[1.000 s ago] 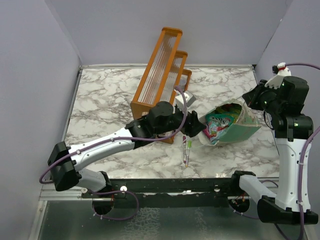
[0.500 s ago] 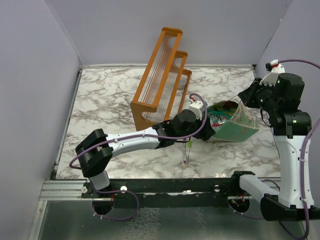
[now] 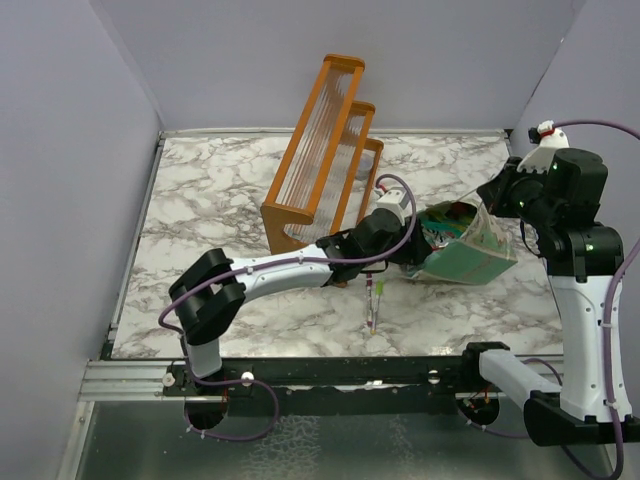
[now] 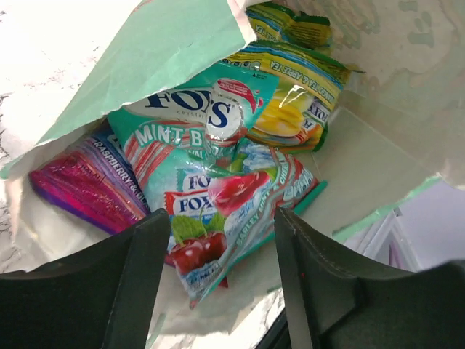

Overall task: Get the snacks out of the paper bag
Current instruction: Take out the snack from the paper bag.

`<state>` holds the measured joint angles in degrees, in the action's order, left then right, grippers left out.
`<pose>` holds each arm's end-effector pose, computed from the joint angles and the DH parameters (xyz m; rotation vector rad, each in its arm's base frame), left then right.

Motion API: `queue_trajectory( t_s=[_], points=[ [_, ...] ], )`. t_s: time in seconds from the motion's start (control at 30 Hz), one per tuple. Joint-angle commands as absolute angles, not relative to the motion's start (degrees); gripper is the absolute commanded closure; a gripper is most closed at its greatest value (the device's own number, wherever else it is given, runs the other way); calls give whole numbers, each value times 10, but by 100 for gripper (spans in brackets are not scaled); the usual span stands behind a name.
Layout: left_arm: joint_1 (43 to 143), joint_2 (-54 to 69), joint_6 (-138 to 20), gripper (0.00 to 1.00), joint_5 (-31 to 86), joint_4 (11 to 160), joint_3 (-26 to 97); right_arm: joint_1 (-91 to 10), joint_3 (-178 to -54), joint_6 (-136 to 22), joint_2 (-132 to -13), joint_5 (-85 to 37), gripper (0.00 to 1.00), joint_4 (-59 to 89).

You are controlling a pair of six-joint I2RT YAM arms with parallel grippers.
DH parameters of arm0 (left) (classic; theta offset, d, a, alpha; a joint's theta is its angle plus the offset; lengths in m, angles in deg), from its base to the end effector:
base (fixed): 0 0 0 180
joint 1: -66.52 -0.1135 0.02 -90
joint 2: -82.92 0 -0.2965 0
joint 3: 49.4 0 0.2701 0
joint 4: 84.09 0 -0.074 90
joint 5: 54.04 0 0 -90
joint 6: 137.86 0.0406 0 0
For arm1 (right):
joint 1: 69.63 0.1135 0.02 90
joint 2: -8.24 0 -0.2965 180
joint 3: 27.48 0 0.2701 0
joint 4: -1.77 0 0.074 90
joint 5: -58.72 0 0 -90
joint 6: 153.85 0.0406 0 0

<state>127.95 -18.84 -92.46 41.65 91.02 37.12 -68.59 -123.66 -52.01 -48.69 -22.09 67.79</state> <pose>0.2180 -0.3919 0.2934 0.2346 2.0823 -1.1059 0.1691 0.0096 0.4815 0.0916 2.0430 0.3042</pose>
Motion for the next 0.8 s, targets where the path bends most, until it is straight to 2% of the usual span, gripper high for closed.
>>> queue_trajectory(
  t_s=[0.0, 0.13, 0.47, 0.53, 0.67, 0.77],
  points=[
    [1281, -216, -935, 35, 438, 883, 407, -679, -1250, -521, -462, -223, 99, 610],
    [1281, -236, -929, 32, 458, 866, 428, -679, -1247, -520, -455, -219, 99, 610],
    [1285, -288, -935, 32, 431, 866, 461, -675, -1229, -521, -438, -212, 99, 603],
    [1284, -294, -933, 40, 429, 857, 470, -674, -1223, -521, -434, -215, 99, 600],
    [1284, -276, -927, 68, 425, 849, 470, -672, -1208, -523, -428, -222, 99, 596],
    [1284, -243, -923, 85, 425, 842, 464, -671, -1198, -524, -422, -226, 99, 591]
  ],
)
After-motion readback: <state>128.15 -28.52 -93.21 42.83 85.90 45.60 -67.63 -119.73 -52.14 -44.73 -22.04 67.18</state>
